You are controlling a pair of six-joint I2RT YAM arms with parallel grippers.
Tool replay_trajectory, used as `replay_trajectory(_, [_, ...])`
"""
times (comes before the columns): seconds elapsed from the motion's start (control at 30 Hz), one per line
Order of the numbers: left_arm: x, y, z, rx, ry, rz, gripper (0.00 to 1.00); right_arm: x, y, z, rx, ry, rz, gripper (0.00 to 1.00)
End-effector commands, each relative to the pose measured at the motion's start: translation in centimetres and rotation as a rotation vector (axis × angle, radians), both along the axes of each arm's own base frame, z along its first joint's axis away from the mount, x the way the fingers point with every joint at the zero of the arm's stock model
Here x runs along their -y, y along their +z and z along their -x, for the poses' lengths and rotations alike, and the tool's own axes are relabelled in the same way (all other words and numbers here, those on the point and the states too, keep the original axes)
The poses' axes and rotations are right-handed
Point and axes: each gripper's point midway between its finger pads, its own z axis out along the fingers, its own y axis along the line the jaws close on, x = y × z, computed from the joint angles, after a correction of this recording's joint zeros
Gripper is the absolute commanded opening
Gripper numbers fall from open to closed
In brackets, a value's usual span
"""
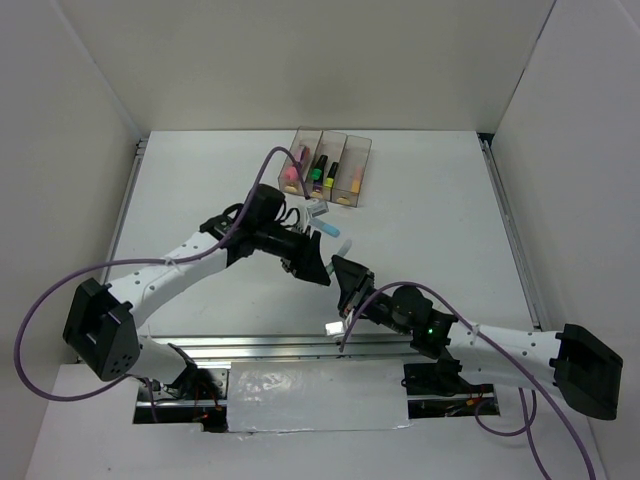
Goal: Sort the stationery into containers
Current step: Pass the stationery from the right arm to the left, then place the stationery into the container
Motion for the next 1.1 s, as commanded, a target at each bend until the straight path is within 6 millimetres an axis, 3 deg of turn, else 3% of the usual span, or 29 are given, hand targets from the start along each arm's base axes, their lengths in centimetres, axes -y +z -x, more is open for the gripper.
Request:
replay_trajectory(0.0, [0.6, 1.0, -1.0, 0.061, -0.011, 0.024, 0.55, -0.5, 4.0, 0.1, 0.047, 0.009, -0.109, 0.00])
replay_trajectory(0.07, [0.6, 1.0, -1.4, 0.068, -0.007, 0.016, 0.43, -0.4, 4.1, 0.0, 0.048, 0.006, -0.111, 0.04])
replay_trajectory(0.13, [0.6, 1.0, -1.6, 0.076, 0.002, 0.008, 0.34, -0.4, 3.9, 0.0, 0.043, -0.001, -0.107, 0.16])
replay_trajectory(0.17, [0.6, 1.1, -1.8, 0.086, 0.004, 0.007, 0.21, -0.3, 4.0, -0.1, 0.040, -0.010, -0.111, 0.27])
replay_trajectory(0.2, [0.6, 1.1, -2.1, 0.102, 0.013, 0.001, 0.15, -0.2, 3.9, -0.1, 0.035, -0.015, -0.113, 0.46])
replay_trajectory(0.23, [0.6, 1.1, -2.1, 0.104, 0.016, -0.004, 0.09, -0.1, 3.7, -0.1, 0.031, -0.018, -0.114, 0.77])
replay_trajectory(0.27, [0.6, 1.4, -2.6, 0.121, 0.028, -0.006, 0.00, 0.1, 3.6, 0.0, 0.028, -0.017, -0.119, 0.84])
replay_trajectory(0.33, [0.6, 1.7, -3.4, 0.152, 0.053, -0.022, 0.00, 0.4, 3.3, 0.0, 0.026, -0.025, -0.119, 0.95])
replay_trajectory(0.5, [-0.3, 1.5, -7.7, 0.215, 0.212, -0.106, 0.00, 2.8, 2.3, -0.2, -0.027, -0.090, -0.175, 1.00])
replay_trajectory(0.53, [-0.9, 1.9, -9.7, 0.256, 0.295, -0.132, 0.00, 3.9, 3.0, -0.2, -0.045, -0.118, -0.222, 1.00])
replay_trajectory(0.6, [-0.8, 2.4, -12.5, 0.321, 0.387, -0.151, 0.00, 5.1, 0.7, -1.0, -0.205, -0.183, -0.223, 1.00])
replay_trajectory(0.63, [-1.0, 3.7, -14.7, 0.387, 0.474, -0.168, 0.00, 5.7, 1.9, -1.0, -0.250, -0.196, -0.275, 1.00])
replay_trajectory(0.67, [-0.7, 4.4, -16.1, 0.426, 0.516, -0.168, 0.00, 6.8, -0.3, -1.6, -0.341, -0.254, -0.230, 1.00])
replay_trajectory(0.7, [-0.1, 3.1, -17.5, 0.430, 0.538, -0.210, 0.00, 7.4, -1.1, -1.8, -0.447, -0.284, -0.282, 1.00])
replay_trajectory(0.73, [0.7, 5.5, -19.2, 0.506, 0.578, -0.204, 0.00, 8.2, -2.0, -2.0, -0.519, -0.327, -0.269, 1.00])
replay_trajectory(0.77, [1.2, 5.2, -20.0, 0.511, 0.583, -0.240, 0.00, 9.3, -2.3, -2.8, -0.568, -0.375, -0.294, 1.00])
replay_trajectory(0.8, [2.4, 2.2, -21.6, 0.485, 0.577, -0.303, 0.00, 9.9, -3.0, -2.9, -0.682, -0.416, -0.357, 0.99])
replay_trajectory(0.83, [3.2, 4.5, -23.2, 0.505, 0.629, -0.271, 0.00, 10.5, -3.1, -3.1, -0.776, -0.467, -0.361, 0.99])
replay_trajectory(0.87, [3.5, 4.0, -24.4, 0.501, 0.660, -0.286, 0.00, 10.8, -3.1, -3.2, -0.847, -0.492, -0.393, 0.98])
replay_trajectory(0.9, [4.3, 1.3, -25.9, 0.476, 0.672, -0.318, 0.00, 11.8, -3.4, -3.7, -0.969, -0.542, -0.481, 0.95])
replay_trajectory(0.93, [5.1, 2.5, -27.1, 0.484, 0.709, -0.285, 0.00, 12.5, -3.1, -4.1, -1.040, -0.601, -0.509, 0.93])
replay_trajectory(0.97, [5.6, 0.0, -28.6, 0.479, 0.734, -0.326, 0.00, 12.2, -3.0, -4.0, -1.142, -0.595, -0.579, 0.92])
replay_trajectory(1.0, [6.4, 1.3, -29.6, 0.520, 0.731, -0.297, 0.00, 13.7, -2.1, -5.2, -1.166, -0.653, -0.652, 0.91])
replay_trajectory(1.03, [6.8, 0.9, -30.2, 0.532, 0.729, -0.301, 0.00, 14.4, -2.6, -5.2, -1.224, -0.691, -0.674, 0.90])
replay_trajectory(1.07, [7.1, -1.1, -31.0, 0.527, 0.730, -0.330, 0.00, 14.9, -2.7, -5.3, -1.280, -0.717, -0.733, 0.90])
